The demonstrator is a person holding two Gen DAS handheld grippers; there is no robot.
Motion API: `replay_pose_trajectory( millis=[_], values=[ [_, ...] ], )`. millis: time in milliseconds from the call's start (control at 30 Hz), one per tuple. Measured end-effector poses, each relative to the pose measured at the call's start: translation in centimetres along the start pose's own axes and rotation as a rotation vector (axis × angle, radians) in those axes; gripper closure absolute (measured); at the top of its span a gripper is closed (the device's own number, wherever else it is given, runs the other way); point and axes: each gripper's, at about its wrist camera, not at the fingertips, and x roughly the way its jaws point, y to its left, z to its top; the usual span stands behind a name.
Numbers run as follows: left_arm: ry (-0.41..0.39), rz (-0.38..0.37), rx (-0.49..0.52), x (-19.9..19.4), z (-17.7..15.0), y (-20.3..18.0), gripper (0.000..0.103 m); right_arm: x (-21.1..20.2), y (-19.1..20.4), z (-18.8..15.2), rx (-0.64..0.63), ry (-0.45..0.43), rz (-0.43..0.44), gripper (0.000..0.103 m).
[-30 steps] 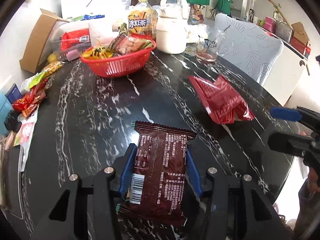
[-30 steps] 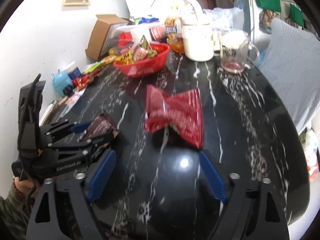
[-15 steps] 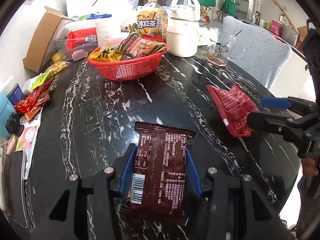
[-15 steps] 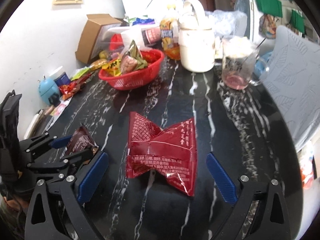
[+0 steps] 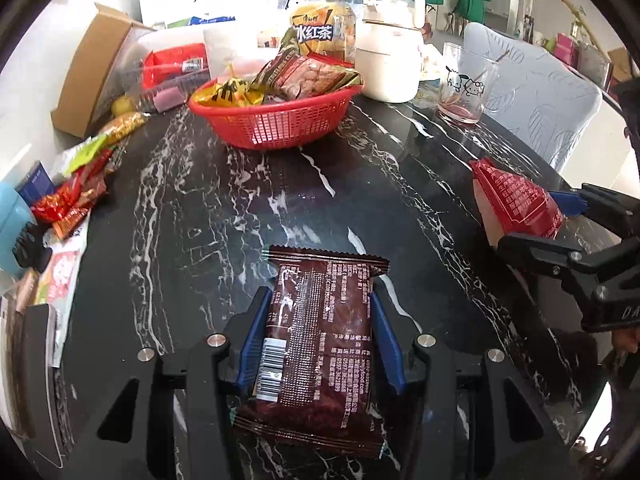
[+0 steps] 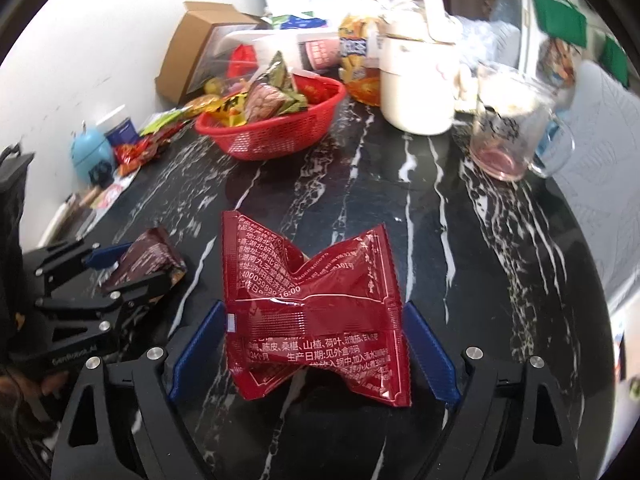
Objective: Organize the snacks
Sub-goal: 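Lift the chocolate packet and red packet and carry them over the basket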
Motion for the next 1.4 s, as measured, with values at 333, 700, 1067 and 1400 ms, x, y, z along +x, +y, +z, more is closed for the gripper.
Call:
replay_pose_trajectory(
  millis=[333,700,1067,1400],
  values=[
    [0.029,-0.038,0.040,-0.1,-0.8,-0.5,0.040,0.2,0.4,0.1,-0.051,-0.030,0.013,0.033],
    [0.016,-0.019,0.033,-0.3,0.4,-0.6,0.057,0.1,-0.3,0.2,-0.012,-0.053,0.087,0.044],
    [-0.025,-0.061,-0.014,-1.9,2.1,0.7,0.057,0.4,0.9,1.0,0.025,-0.006,0.205,0.044],
    [-0.079,-0.066,-0.047,-3.9,3.6,2.4,0.057,-0.3,2.3,3.0,-0.007,-0.019,0.222,0.044]
  ],
)
